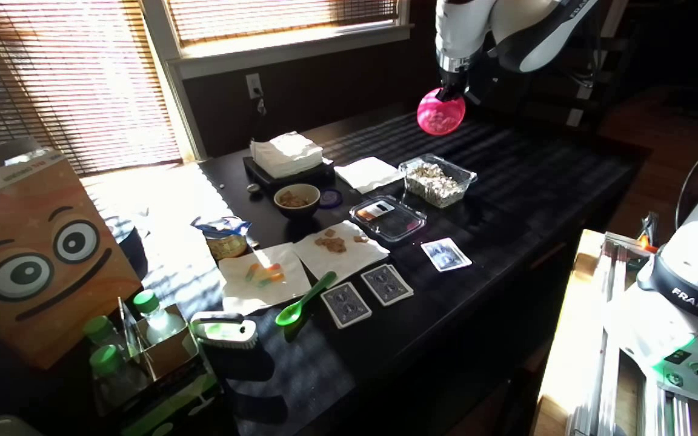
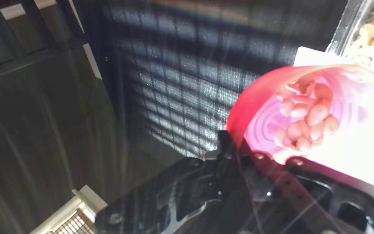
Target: Pour the contents in the pink bowl into the clear container.
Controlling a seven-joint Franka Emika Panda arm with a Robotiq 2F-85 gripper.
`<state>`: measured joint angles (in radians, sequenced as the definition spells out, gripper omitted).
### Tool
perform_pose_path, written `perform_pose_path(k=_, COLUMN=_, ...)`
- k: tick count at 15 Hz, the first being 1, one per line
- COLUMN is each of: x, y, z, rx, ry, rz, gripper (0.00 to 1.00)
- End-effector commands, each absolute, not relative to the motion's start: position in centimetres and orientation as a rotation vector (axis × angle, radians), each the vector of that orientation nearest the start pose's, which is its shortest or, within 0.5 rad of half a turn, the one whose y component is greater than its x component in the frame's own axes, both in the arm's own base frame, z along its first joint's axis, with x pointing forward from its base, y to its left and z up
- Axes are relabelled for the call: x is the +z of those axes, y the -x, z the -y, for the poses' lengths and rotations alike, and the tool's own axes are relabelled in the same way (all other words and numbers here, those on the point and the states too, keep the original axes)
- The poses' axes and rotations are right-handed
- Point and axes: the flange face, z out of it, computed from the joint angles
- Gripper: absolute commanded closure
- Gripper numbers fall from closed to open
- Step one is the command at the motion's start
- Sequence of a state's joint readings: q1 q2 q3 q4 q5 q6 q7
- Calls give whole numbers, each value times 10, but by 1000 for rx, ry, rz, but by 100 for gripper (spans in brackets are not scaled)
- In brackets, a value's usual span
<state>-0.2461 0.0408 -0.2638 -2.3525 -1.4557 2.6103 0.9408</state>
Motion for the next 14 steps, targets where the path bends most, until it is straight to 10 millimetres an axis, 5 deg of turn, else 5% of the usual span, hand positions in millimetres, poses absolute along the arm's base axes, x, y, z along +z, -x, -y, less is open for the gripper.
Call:
perform_pose_path(k=1, x=322, y=-458, z=229, rx=416, ry=-2302, rz=210, gripper=99)
perform_pose_path(k=6, x=321, y=-458, z=229, rx=415, ry=-2297, rz=211, gripper=99)
perform_pose_path(k=14, x=319, y=-462, z=202, rx=430, ry=-2125, rz=-38, gripper=99)
